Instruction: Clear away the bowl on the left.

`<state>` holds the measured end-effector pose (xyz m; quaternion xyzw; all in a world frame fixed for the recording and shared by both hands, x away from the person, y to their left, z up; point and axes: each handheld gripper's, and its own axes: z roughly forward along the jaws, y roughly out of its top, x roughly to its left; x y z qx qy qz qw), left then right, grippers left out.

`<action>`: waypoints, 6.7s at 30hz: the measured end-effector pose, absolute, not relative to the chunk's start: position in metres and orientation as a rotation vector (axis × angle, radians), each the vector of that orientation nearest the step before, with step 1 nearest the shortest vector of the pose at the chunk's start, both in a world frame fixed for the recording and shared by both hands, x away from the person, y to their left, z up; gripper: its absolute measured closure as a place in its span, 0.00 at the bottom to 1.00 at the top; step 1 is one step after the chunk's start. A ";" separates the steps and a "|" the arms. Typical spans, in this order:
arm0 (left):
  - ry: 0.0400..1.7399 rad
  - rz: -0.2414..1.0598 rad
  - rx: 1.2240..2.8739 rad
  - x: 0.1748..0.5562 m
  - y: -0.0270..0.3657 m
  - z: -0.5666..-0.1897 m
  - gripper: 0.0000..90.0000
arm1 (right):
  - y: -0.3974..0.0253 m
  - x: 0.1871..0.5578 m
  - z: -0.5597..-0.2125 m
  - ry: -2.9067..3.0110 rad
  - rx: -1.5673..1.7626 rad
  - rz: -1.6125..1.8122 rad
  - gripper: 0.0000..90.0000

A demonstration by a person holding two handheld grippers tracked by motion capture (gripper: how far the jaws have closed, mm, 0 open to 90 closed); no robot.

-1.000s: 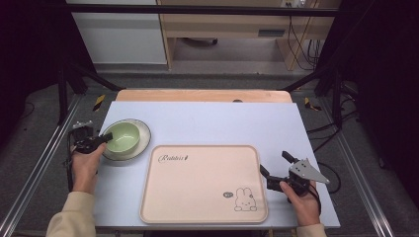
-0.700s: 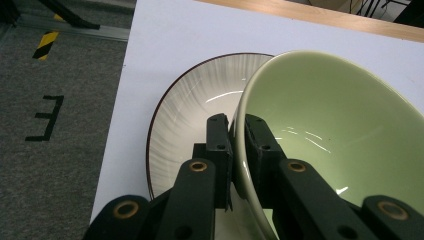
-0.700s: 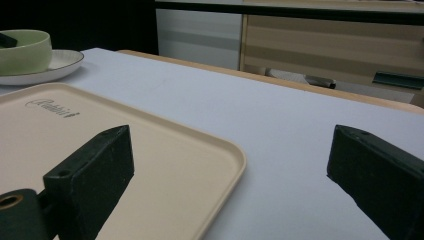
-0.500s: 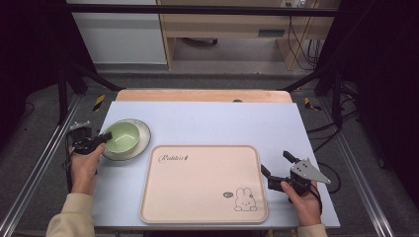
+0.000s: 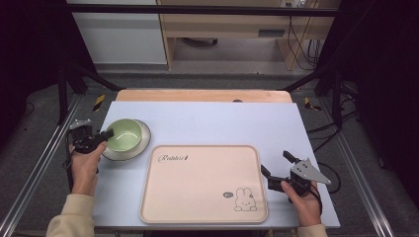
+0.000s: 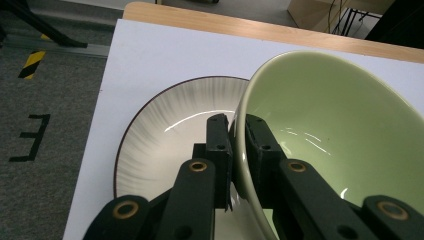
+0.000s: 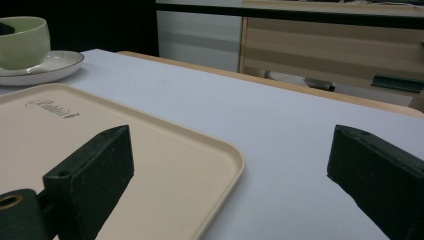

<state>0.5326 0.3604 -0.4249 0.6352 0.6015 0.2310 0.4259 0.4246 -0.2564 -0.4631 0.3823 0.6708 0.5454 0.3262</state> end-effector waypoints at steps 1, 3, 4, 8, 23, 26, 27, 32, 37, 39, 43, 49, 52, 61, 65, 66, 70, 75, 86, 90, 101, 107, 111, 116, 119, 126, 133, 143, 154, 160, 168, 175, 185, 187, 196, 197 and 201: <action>1.501 0.577 1.585 0.532 0.359 -0.424 0.92 | -0.256 0.425 -0.463 1.757 1.002 1.429 0.05; 1.490 0.578 1.588 0.532 0.357 -0.422 0.92 | -0.256 0.425 -0.463 1.757 1.001 1.430 0.05; 1.485 0.581 1.590 0.532 0.355 -0.422 0.92 | -0.256 0.425 -0.463 1.757 1.001 1.430 0.05; 1.463 0.579 1.594 0.531 0.350 -0.418 0.92 | -0.257 0.425 -0.463 1.759 0.998 1.428 0.05; 1.373 0.569 1.638 0.526 0.320 -0.405 0.92 | -0.257 0.424 -0.463 1.755 1.001 1.431 0.05; 1.360 0.566 1.644 0.525 0.316 -0.404 0.92 | -0.257 0.425 -0.464 1.758 1.000 1.427 0.05; 1.355 0.565 1.646 0.525 0.315 -0.403 0.92 | -0.256 0.425 -0.464 1.756 1.000 1.428 0.05; 1.343 0.552 1.653 0.523 0.310 -0.402 0.92 | -0.255 0.425 -0.463 1.760 0.999 1.426 0.05; 1.321 0.544 1.672 0.522 0.301 -0.402 0.92 | -0.256 0.424 -0.463 1.756 0.992 1.422 0.05; 1.315 0.541 1.676 0.521 0.298 -0.401 0.92 | -0.256 0.424 -0.463 1.749 0.999 1.420 0.05; 1.304 0.526 1.683 0.519 0.292 -0.401 0.92 | -0.256 0.426 -0.464 1.758 0.992 1.408 0.05; 1.293 0.511 1.701 0.517 0.284 -0.403 0.92 | -0.257 0.425 -0.463 1.747 0.988 1.406 0.05; 1.288 0.504 1.698 0.516 0.282 -0.403 0.92 | -0.258 0.424 -0.463 1.745 0.989 1.406 0.05; 1.258 0.477 1.711 0.509 0.269 -0.402 0.92 | -0.258 0.424 -0.462 1.750 0.976 1.407 0.05; 1.241 0.471 1.725 0.508 0.263 -0.402 0.92 | -0.259 0.423 -0.461 1.747 0.972 1.405 0.05; 1.235 0.468 1.735 0.508 0.262 -0.402 0.92 | -0.260 0.424 -0.462 1.744 0.972 1.407 0.05; 1.220 0.465 1.743 0.506 0.255 -0.403 0.91 | -0.260 0.424 -0.462 1.746 0.975 1.404 0.05; 1.209 0.459 1.760 0.505 0.249 -0.405 0.91 | -0.260 0.424 -0.462 1.749 0.976 1.401 0.05; 1.191 0.429 1.778 0.503 0.237 -0.410 0.91 | -0.261 0.424 -0.462 1.747 0.970 1.403 0.05; 1.190 0.417 1.776 0.502 0.236 -0.411 0.91 | -0.261 0.424 -0.462 1.747 0.971 1.404 0.05; 1.177 0.371 1.789 0.496 0.228 -0.415 0.91 | -0.262 0.423 -0.461 1.745 0.973 1.407 0.05; 1.166 0.356 1.798 0.492 0.223 -0.418 0.91 | -0.262 0.423 -0.462 1.745 0.976 1.407 0.06; 1.159 0.342 1.812 0.491 0.220 -0.420 0.91 | -0.262 0.423 -0.461 1.746 0.977 1.407 0.06; 1.142 0.328 1.825 0.488 0.216 -0.421 0.91 | -0.263 0.423 -0.461 1.745 0.978 1.412 0.06; 1.132 0.318 1.839 0.485 0.212 -0.422 0.91 | -0.263 0.423 -0.461 1.745 0.978 1.410 0.06; 1.116 0.299 1.863 0.480 0.210 -0.425 0.91 | -0.263 0.423 -0.461 1.744 0.978 1.411 0.06; 1.109 0.278 1.873 0.477 0.209 -0.427 0.91 | -0.263 0.423 -0.461 1.744 0.977 1.411 0.06; 1.090 0.233 1.892 0.475 0.200 -0.433 0.91 | -0.264 0.423 -0.461 1.743 0.978 1.409 0.06; 1.079 0.204 1.908 0.472 0.194 -0.436 0.91 | -0.264 0.423 -0.461 1.742 0.982 1.411 0.06; 1.080 0.192 1.915 0.472 0.194 -0.438 0.91 | -0.264 0.423 -0.461 1.743 0.983 1.411 0.06; 1.079 0.184 1.928 0.473 0.195 -0.440 0.91 | -0.264 0.423 -0.461 1.743 0.983 1.414 0.06; 1.089 0.175 1.927 0.474 0.194 -0.444 0.91 | -0.264 0.423 -0.462 1.747 0.980 1.413 0.06; 1.090 0.171 1.939 0.474 0.192 -0.447 0.91 | -0.263 0.423 -0.462 1.747 0.979 1.417 0.06; 1.091 0.170 1.942 0.474 0.192 -0.448 0.91 | -0.264 0.423 -0.462 1.747 0.979 1.417 0.06; 1.094 0.158 1.941 0.475 0.193 -0.448 0.91 | -0.263 0.423 -0.462 1.748 0.978 1.416 0.06; 1.094 0.153 1.941 0.475 0.193 -0.449 0.91 | -0.263 0.423 -0.462 1.748 0.979 1.418 0.06; 1.091 0.137 1.942 0.477 0.195 -0.451 0.91 | -0.263 0.423 -0.462 1.749 0.978 1.416 0.06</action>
